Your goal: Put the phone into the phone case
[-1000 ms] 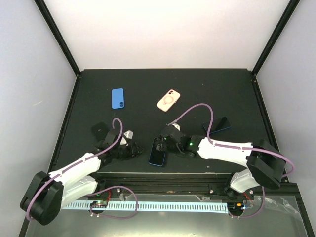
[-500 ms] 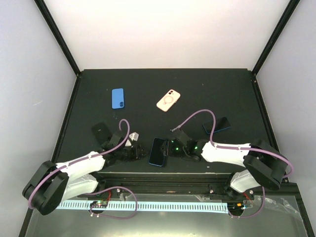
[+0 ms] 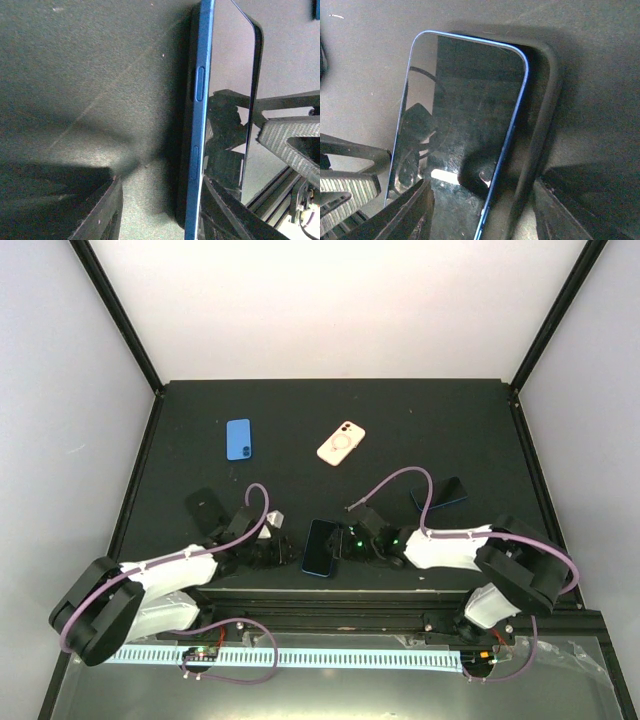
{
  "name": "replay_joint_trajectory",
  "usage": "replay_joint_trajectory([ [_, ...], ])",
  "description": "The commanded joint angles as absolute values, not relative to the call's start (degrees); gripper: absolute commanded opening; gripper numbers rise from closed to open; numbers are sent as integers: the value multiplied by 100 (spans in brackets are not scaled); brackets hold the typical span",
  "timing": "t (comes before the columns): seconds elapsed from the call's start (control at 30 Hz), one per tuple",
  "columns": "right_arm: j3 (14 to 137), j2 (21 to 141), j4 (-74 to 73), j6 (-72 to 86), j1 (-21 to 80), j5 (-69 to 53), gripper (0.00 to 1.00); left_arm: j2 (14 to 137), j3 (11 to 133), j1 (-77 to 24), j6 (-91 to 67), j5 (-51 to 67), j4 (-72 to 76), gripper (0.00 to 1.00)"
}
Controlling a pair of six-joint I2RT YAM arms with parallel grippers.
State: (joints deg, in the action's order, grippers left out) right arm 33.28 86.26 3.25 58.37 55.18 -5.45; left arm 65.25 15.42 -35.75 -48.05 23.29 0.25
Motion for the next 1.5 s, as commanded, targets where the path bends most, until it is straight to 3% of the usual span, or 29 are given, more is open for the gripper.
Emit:
replay_joint_trajectory([
  [0.0, 3420, 8819, 645, 5743, 5484, -671, 55, 6527, 1749, -3720, -4808, 2163, -83, 44],
  [0.6, 3369, 8959, 861, 5644, 5326, -756, 30, 6857, 1879, -4061, -4969, 2028, 300, 29],
  [0.77, 3314, 8926, 912, 5670, 5318, -773, 26, 7062, 2053, -4208, -4979, 1908, 352, 20],
  [0.87, 3296, 8923, 946, 5669, 5317, -790, 25, 7208, 2168, -4310, -4945, 1734, 346, 15],
  [1.17, 3212, 9095, 1193, 5495, 5142, -1021, 32, 7623, 2415, -4529, -4904, 1340, 204, 11],
  [1.47, 3084, 9048, 1216, 5479, 5126, -1036, 37, 7373, 2582, -4491, -4967, 914, -358, 23],
])
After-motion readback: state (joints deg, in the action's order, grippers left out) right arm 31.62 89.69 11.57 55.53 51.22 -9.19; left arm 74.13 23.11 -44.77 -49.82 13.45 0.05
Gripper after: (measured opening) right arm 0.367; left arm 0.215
